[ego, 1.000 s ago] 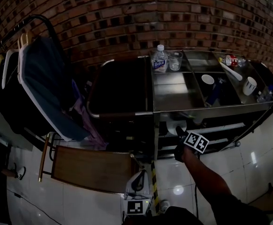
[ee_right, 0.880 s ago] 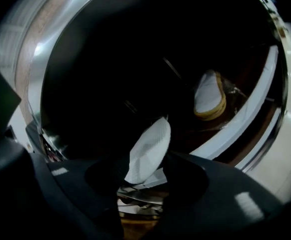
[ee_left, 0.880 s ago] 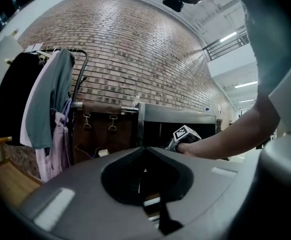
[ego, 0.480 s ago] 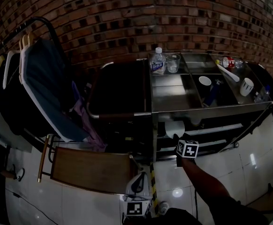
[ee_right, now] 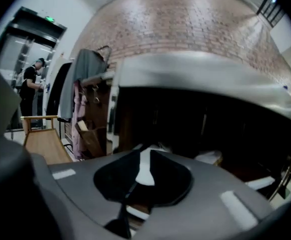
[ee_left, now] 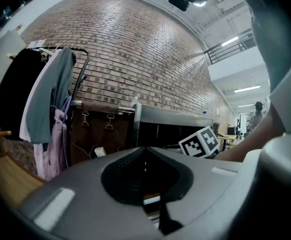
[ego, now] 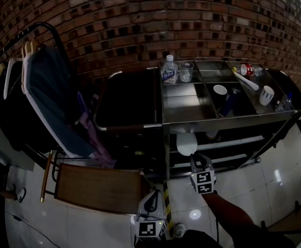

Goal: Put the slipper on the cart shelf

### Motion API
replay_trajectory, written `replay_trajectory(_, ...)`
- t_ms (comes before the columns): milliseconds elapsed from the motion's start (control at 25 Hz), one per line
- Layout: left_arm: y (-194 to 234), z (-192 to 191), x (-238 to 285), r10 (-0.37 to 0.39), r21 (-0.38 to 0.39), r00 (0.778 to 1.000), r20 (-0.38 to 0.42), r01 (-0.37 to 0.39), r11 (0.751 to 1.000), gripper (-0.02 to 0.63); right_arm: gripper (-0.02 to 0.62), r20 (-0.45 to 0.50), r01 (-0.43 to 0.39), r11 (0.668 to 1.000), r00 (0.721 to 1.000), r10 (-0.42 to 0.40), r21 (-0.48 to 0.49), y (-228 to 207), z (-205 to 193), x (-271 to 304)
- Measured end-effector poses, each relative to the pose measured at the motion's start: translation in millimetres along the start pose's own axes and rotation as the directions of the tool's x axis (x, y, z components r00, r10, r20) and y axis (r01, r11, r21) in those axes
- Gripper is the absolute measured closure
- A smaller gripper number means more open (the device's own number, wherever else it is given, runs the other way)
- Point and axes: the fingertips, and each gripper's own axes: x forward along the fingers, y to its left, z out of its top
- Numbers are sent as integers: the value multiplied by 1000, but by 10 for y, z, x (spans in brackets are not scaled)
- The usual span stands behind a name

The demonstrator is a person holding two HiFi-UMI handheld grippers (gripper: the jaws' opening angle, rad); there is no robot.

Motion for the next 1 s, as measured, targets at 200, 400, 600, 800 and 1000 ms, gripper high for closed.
replay_trajectory(200, -101, 126, 52, -7, 6, 1000, 23, 7, 1000, 589, 593, 144, -64, 998, 988, 63, 4, 173, 470, -583)
replay_trajectory(400, -168, 275, 117, -15, 28, 999, 48, 14, 1000, 589, 594, 292, -174, 985, 942, 166, 0, 493, 1002, -1234)
replay_trajectory(600, -174, 521, 143, -5, 49, 996, 87, 1, 999, 588, 594, 275, -117, 992, 956, 99, 51, 487, 882, -1399)
replay_trajectory(800, -255, 558, 211, -9, 93, 995, 96, 0, 996, 589, 594, 277, -80, 993, 959, 54, 83, 307, 826, -1492)
replay_trajectory(1000, -337, 506, 224, -13, 109, 997, 79, 4, 994, 589, 594, 270, -52, 996, 963, 29, 79, 211, 733, -1537)
